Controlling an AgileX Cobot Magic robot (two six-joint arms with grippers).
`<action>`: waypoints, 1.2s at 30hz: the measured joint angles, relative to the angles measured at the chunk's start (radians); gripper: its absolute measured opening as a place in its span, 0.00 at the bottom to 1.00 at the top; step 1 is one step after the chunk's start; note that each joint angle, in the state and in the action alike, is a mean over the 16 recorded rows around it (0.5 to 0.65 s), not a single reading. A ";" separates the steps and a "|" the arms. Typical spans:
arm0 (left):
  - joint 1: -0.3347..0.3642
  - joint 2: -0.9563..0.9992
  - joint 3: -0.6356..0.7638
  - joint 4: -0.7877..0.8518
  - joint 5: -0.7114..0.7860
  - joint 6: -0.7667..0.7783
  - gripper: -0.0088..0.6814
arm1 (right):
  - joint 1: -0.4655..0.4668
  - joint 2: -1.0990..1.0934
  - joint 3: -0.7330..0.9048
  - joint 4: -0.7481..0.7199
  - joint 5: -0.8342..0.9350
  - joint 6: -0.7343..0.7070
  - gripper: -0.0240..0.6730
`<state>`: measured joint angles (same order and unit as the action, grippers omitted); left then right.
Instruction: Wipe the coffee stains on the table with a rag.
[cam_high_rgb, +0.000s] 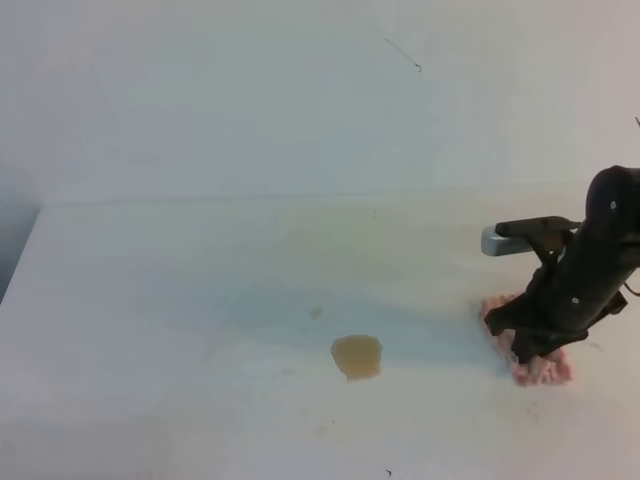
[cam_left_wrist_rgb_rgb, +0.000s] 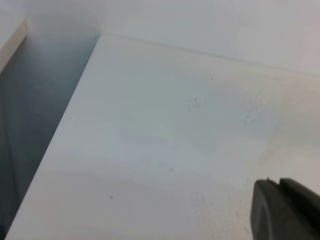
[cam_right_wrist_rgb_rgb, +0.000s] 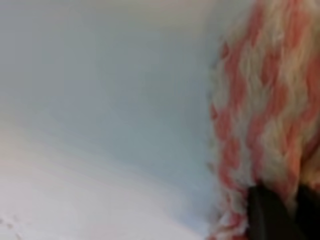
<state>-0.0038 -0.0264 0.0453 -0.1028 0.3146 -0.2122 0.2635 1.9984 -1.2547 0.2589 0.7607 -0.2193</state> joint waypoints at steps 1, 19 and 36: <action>0.000 0.000 0.000 0.000 0.000 0.000 0.01 | 0.003 0.006 -0.009 0.012 0.011 -0.010 0.14; 0.000 0.000 0.000 0.000 -0.004 0.000 0.01 | 0.272 0.046 -0.270 0.152 0.074 -0.141 0.03; 0.000 0.000 0.000 0.000 -0.004 0.000 0.01 | 0.356 0.202 -0.423 0.021 0.130 -0.045 0.03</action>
<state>-0.0038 -0.0264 0.0453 -0.1028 0.3104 -0.2121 0.6194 2.2001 -1.6775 0.2803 0.8904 -0.2640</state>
